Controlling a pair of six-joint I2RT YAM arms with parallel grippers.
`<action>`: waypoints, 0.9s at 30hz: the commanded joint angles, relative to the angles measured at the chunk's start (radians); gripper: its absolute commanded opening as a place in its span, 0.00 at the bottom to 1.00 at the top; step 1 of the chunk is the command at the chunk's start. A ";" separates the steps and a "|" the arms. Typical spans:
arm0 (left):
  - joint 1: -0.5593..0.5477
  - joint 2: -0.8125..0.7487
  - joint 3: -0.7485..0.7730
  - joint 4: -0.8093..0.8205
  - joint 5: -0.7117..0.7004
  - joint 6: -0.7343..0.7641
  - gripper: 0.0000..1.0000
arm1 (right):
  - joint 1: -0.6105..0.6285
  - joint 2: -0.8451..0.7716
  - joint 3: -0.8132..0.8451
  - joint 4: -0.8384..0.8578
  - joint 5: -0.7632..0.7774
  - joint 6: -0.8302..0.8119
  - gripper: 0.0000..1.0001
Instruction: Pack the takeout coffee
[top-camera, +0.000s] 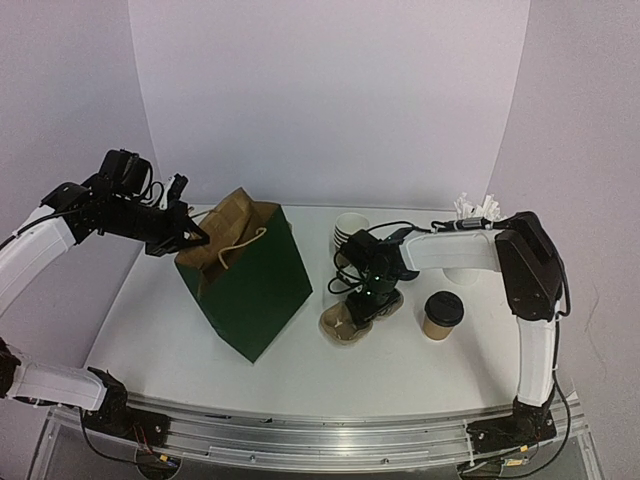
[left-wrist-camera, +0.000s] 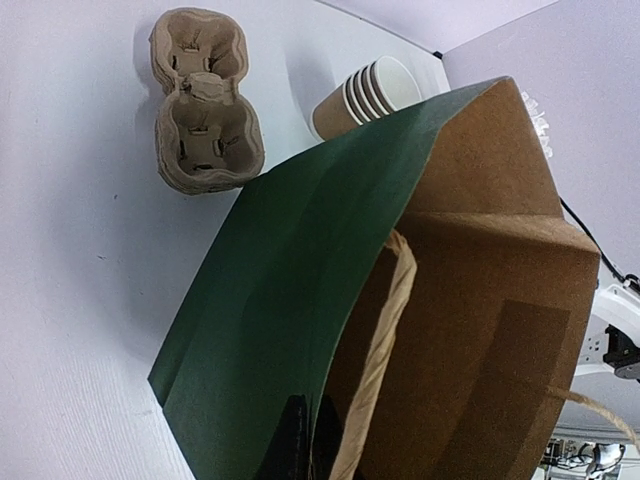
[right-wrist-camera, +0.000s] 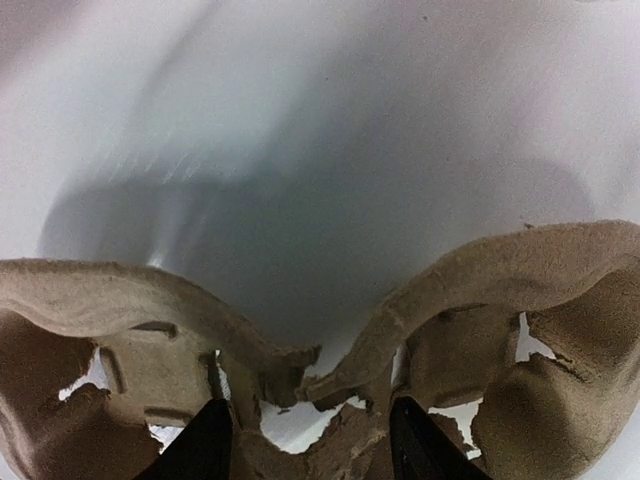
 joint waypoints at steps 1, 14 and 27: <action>-0.023 0.008 -0.022 0.055 -0.018 -0.029 0.00 | -0.001 0.009 0.012 0.022 -0.009 0.011 0.57; -0.115 0.123 0.053 0.003 -0.118 -0.108 0.23 | -0.001 -0.019 -0.028 0.049 -0.022 0.030 0.37; -0.116 0.104 0.078 0.030 -0.067 -0.138 0.53 | -0.001 -0.193 -0.105 0.044 0.008 0.031 0.21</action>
